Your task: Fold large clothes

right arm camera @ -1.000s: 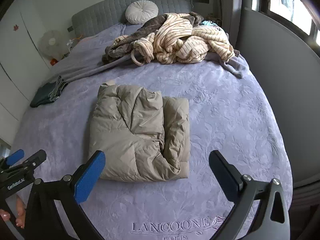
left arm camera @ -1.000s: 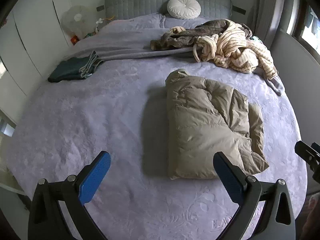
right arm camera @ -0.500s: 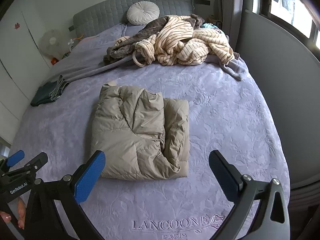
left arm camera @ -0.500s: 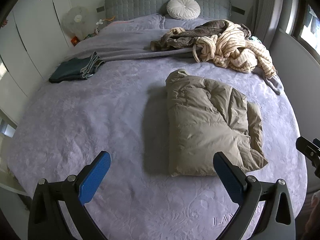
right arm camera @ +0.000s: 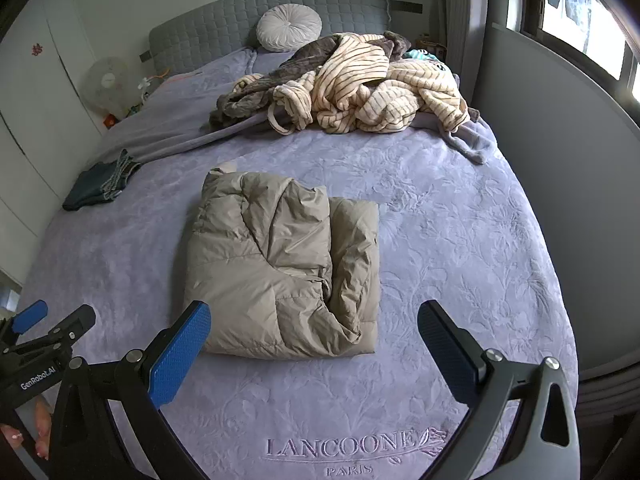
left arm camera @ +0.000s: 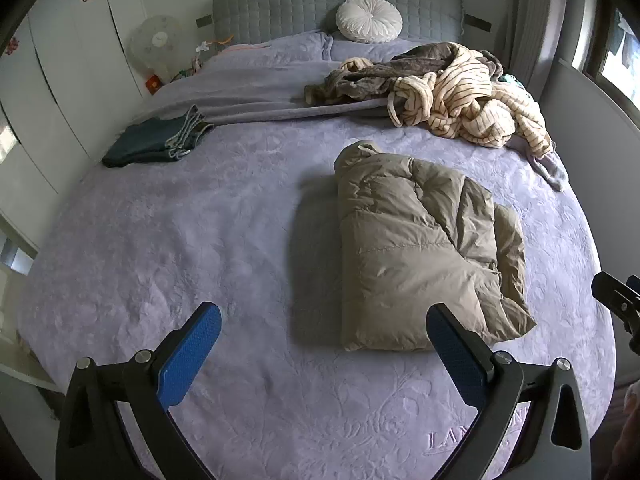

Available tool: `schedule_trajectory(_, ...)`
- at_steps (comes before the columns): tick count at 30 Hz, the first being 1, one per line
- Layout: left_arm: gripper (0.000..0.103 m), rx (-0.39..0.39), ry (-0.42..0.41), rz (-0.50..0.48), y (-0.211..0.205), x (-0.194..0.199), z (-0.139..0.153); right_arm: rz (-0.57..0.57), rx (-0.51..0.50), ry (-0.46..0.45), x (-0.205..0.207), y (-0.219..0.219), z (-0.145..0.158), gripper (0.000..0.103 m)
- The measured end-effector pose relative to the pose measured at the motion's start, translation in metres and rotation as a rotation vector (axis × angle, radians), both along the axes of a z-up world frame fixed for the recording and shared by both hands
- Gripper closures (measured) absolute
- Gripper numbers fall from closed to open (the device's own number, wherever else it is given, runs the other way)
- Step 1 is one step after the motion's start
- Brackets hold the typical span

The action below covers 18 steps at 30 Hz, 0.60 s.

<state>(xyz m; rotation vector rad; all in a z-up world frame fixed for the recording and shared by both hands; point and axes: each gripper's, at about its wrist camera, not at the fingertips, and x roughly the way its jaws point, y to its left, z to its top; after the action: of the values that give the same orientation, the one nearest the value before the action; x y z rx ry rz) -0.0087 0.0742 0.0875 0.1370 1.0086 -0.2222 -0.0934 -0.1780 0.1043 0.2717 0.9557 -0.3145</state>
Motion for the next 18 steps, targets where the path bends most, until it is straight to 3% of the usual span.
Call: schedule_trajectory(18, 0.000, 0.002, -0.001, 0.003, 0.0005, -0.0026, 0.0017, -0.001, -0.001, 0.000, 0.0002, 0.0004, 0.0002, 0.000)
